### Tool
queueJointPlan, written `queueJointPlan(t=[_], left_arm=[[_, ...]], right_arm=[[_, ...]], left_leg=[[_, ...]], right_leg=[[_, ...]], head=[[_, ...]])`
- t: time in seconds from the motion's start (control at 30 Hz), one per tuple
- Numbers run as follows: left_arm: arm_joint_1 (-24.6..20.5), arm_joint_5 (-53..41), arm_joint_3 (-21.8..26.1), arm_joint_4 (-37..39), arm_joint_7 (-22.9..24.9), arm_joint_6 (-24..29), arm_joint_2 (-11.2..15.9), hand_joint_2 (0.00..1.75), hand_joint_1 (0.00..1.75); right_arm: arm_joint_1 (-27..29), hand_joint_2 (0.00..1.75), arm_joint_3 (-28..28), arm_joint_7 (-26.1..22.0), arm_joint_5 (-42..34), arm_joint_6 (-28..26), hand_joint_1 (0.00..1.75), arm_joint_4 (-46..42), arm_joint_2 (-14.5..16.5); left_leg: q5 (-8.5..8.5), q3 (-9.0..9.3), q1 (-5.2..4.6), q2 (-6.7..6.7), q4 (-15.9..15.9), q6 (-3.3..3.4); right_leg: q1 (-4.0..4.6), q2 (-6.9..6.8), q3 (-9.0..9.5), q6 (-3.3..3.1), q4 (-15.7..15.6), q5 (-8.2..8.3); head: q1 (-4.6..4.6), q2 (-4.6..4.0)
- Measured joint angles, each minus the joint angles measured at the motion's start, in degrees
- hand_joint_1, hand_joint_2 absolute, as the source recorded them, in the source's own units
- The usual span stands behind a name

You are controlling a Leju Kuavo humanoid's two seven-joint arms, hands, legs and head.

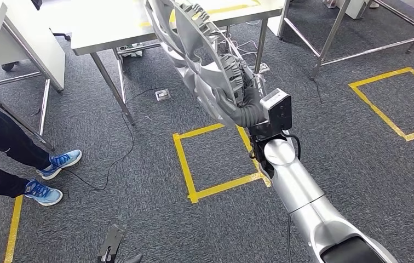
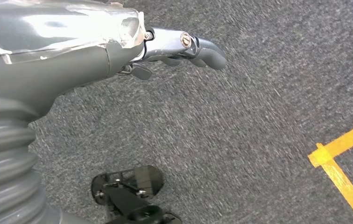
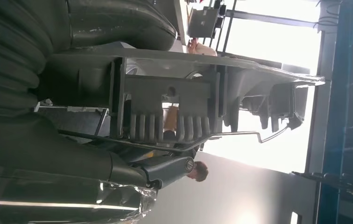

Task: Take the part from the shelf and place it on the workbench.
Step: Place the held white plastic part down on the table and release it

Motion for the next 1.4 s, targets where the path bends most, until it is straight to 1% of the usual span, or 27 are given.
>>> queueJointPlan(t=[0.07,0.1,0.13,0.17,0.23,0.3,0.33,0.4,0.47,0.5,0.53,0.57,0.6,0.67,0.73,0.8,0.83,0.93,0.97,1.0,1.03,1.1,1.17,1.23,1.3,1.33,1.4], left_arm=[[0.0,-0.1,0.2,0.0,0.0,0.0,0.1,1.75,0.00],[0.0,-0.1,0.2,0.0,0.0,0.0,0.2,1.75,0.00],[0.0,-0.2,0.3,0.1,0.0,0.0,0.3,1.75,0.00],[0.0,-0.3,0.4,0.1,0.0,0.1,0.4,1.75,0.00],[0.1,-0.6,0.7,0.1,-0.1,0.1,0.5,1.75,0.00],[0.2,-0.8,1.0,0.1,-0.1,0.2,0.4,1.75,0.00],[0.2,-0.9,1.2,0.1,-0.2,0.2,0.3,1.75,0.00],[0.2,-1.1,1.5,0.0,-0.2,0.2,0.0,1.75,0.00],[0.4,-1.2,1.6,0.1,-0.2,0.2,-0.2,1.75,0.00],[0.5,-1.3,1.6,0.1,-0.1,0.2,-0.4,1.75,0.00],[0.6,-1.3,1.7,0.1,-0.1,0.2,-0.5,1.75,0.00],[0.6,-1.4,1.7,0.1,-0.1,0.1,-0.5,1.75,0.00],[0.6,-1.5,1.7,0.1,-0.1,0.1,-0.5,1.75,0.00],[0.6,-1.6,1.7,0.1,0.0,0.1,-0.5,1.75,0.00],[0.7,-1.7,1.8,0.1,0.1,0.1,-0.5,1.75,0.00],[0.6,-1.7,1.8,0.1,0.1,0.2,-0.6,1.75,0.00],[0.6,-1.8,1.8,0.1,0.1,0.2,-0.5,1.75,0.00],[0.6,-2.1,2.1,0.1,0.1,0.1,-0.5,1.75,0.00],[0.7,-2.2,2.2,0.1,0.1,0.1,-0.5,1.75,0.00],[0.7,-2.2,2.3,0.1,0.1,0.1,-0.5,1.75,0.00],[0.7,-2.3,2.3,0.1,0.1,0.1,-0.5,1.75,0.00],[0.7,-2.3,2.6,0.1,0.1,0.1,-0.5,1.75,0.00],[0.7,-2.3,2.6,0.2,0.1,0.0,-0.5,1.75,0.00],[0.6,-2.3,2.7,0.2,0.1,-0.2,-0.4,1.75,0.00],[0.6,-2.3,2.8,0.2,0.1,-0.3,-0.5,1.75,0.00],[0.6,-2.3,2.9,0.2,0.1,-0.3,-0.5,1.75,0.00],[0.6,-2.4,3.1,0.2,0.1,-0.4,-0.7,1.75,0.00]], right_arm=[[0.0,1.75,0.0,0.0,0.0,0.0,1.75,0.0,0.1],[-0.1,1.75,0.0,0.0,0.0,0.0,1.75,0.0,0.1],[-0.2,1.75,0.0,0.0,0.0,0.0,1.75,0.0,0.2],[-0.3,1.75,0.0,-0.1,0.0,0.0,1.75,0.0,0.2],[-0.3,1.75,-0.1,-0.1,0.0,0.0,1.75,-0.1,0.2],[-0.2,1.75,-0.2,-0.1,0.0,-0.1,1.75,-0.3,0.1],[-0.2,1.75,-0.3,-0.1,0.0,-0.1,1.75,-0.4,0.0],[-0.2,1.75,-0.4,-0.2,0.0,-0.1,1.75,-0.5,-0.2],[0.1,1.75,-0.5,-0.2,0.0,-0.1,1.75,-0.5,-0.4],[0.3,1.75,-0.5,-0.1,0.0,-0.1,1.75,-0.4,-0.5],[0.4,1.75,-0.5,-0.1,0.0,-0.1,1.75,-0.4,-0.7],[0.4,1.75,-0.5,-0.1,0.0,-0.1,1.75,-0.4,-0.8],[0.4,1.75,-0.5,-0.1,0.0,-0.1,1.75,-0.4,-0.8],[0.3,1.75,-0.5,-0.1,0.0,-0.1,1.75,-0.4,-0.8],[0.3,1.75,-0.5,-0.1,0.0,-0.1,1.75,-0.4,-0.8],[0.2,1.75,-0.5,-0.1,0.0,-0.1,1.75,-0.4,-0.8],[0.2,1.75,-0.5,-0.1,0.0,-0.1,1.75,-0.4,-0.7],[0.3,1.75,-0.4,-0.2,0.0,-0.1,1.75,-0.3,-0.6],[0.4,1.75,-0.4,-0.2,0.0,-0.1,1.75,-0.3,-0.6],[0.4,1.75,-0.3,-0.2,0.0,-0.1,1.75,-0.3,-0.6],[0.5,1.75,-0.3,-0.2,0.0,-0.1,1.75,-0.3,-0.6],[0.4,1.75,-0.2,-0.2,0.0,-0.1,1.75,-0.3,-0.4],[0.0,1.75,-0.2,-0.3,0.0,-0.1,1.75,-0.3,-0.1],[-0.3,1.75,-0.2,-0.3,0.0,-0.1,1.75,-0.3,0.0],[-0.3,1.75,-0.1,-0.3,0.2,-0.1,1.75,-0.4,0.0],[-0.4,1.75,-0.1,-0.3,0.3,-0.1,1.75,-0.4,0.0],[-0.4,1.75,0.0,-0.4,0.4,0.0,1.75,-0.5,0.0]], left_leg=[[5.70,2.01,-0.88,-0.01,-7.2,1.82],[7.82,3.41,-1.35,0.09,-10.6,2.83],[9.04,4.52,-1.87,0.18,-13.2,3.67],[9.20,5.10,-2.28,0.28,-14.3,4.29],[8.75,6.01,-2.79,0.36,-15.8,4.87],[8.60,7.86,-2.44,0.45,-18.5,5.07],[8.57,8.85,-2.16,0.46,-19.7,5.06],[8.29,9.85,-1.85,0.32,-20.6,4.67],[7.57,10.46,-1.80,0.05,-20.5,4.09],[7.12,10.80,-1.73,-0.12,-20.3,3.79],[6.58,11.12,-1.62,-0.27,-19.9,3.44],[5.91,11.38,-1.50,-0.39,-19.4,3.03],[5.20,11.45,-1.53,-0.47,-18.8,2.55],[4.12,11.33,-1.63,-0.50,-17.7,1.78],[3.62,11.30,-1.62,-0.49,-17.4,1.34],[2.72,10.88,-1.45,-0.37,-16.5,0.91],[1.79,10.11,-1.36,-0.30,-14.8,0.67],[-2.20,4.36,-1.22,-0.15,-3.9,0.16],[-2.50,2.44,-1.21,-0.12,-1.1,0.09],[-1.37,1.47,-1.19,-0.10,-0.6,0.07],[0.80,1.53,-1.18,-0.07,-2.2,0.12],[6.30,3.99,-1.23,-0.04,-9.7,0.49],[8.77,6.12,-1.65,-0.01,-14.8,1.19],[8.13,6.84,-2.11,0.07,-16.1,2.03],[7.50,7.76,-1.84,0.18,-17.6,2.71],[7.38,8.20,-1.70,0.21,-18.2,2.97],[7.24,8.68,-1.70,0.13,-18.6,3.33]], right_leg=[[0.46,0.06,1.21,-0.28,-0.1,-0.77],[0.76,0.08,1.72,-0.33,-0.3,-1.08],[0.72,0.09,2.02,-0.31,-0.4,-1.29],[0.60,0.07,2.12,-0.19,-0.6,-1.40],[0.49,-0.03,2.35,0.31,-1.2,-1.44],[0.72,-0.27,2.06,0.58,-0.6,-1.95],[0.82,-0.35,1.11,0.60,1.2,-2.57],[0.46,-0.41,-3.02,0.65,8.0,-4.41],[-0.03,-0.43,-7.03,1.34,13.3,-4.90],[-0.27,-0.44,-7.67,1.96,12.9,-3.79],[-0.47,-0.48,-7.20,2.67,10.3,-1.83],[-0.67,-0.59,-5.97,3.34,6.1,0.57],[-0.67,-0.70,-4.57,3.64,2.6,2.43],[-0.50,-0.74,-2.99,3.01,-0.9,3.81],[-0.40,-0.59,-2.82,1.85,-0.7,3.30],[-0.67,-0.49,-2.52,1.16,-0.7,2.88],[-0.85,-0.45,-2.25,0.85,-0.8,2.67],[-0.75,-0.39,-1.30,-0.08,-0.8,1.90],[-0.68,-0.36,-0.96,-0.23,-0.8,1.62],[-0.63,-0.30,-0.53,-0.27,-0.8,1.31],[-0.59,-0.23,-0.05,-0.22,-0.8,0.98],[-0.55,-0.11,1.00,0.03,-0.9,0.27],[-0.37,-0.03,1.48,0.41,-1.1,-0.10],[-0.21,-0.01,1.42,0.92,-1.3,-0.22],[-0.15,-0.25,0.91,1.34,-0.8,-0.68],[-0.09,-0.38,0.09,1.35,0.7,-1.25],[-0.10,-0.51,-3.43,1.06,6.8,-3.22]], head=[[0.03,0.00],[0.13,-0.01],[0.17,-0.01],[0.15,-0.01],[-0.02,-0.01],[0.03,-0.01],[0.08,-0.01],[0.18,-0.01],[0.19,-0.02],[0.19,-0.02],[0.21,-0.02],[0.22,-0.01],[0.24,-0.01],[0.17,-0.01],[0.10,-0.01],[0.07,-0.01],[0.00,-0.01],[-0.08,-0.01],[-0.08,-0.01],[-0.08,-0.01],[-0.08,-0.02],[-0.04,-0.02],[-0.04,-0.01],[-0.14,0.00],[-0.12,-0.01],[-0.05,-0.01],[0.06,-0.02]])
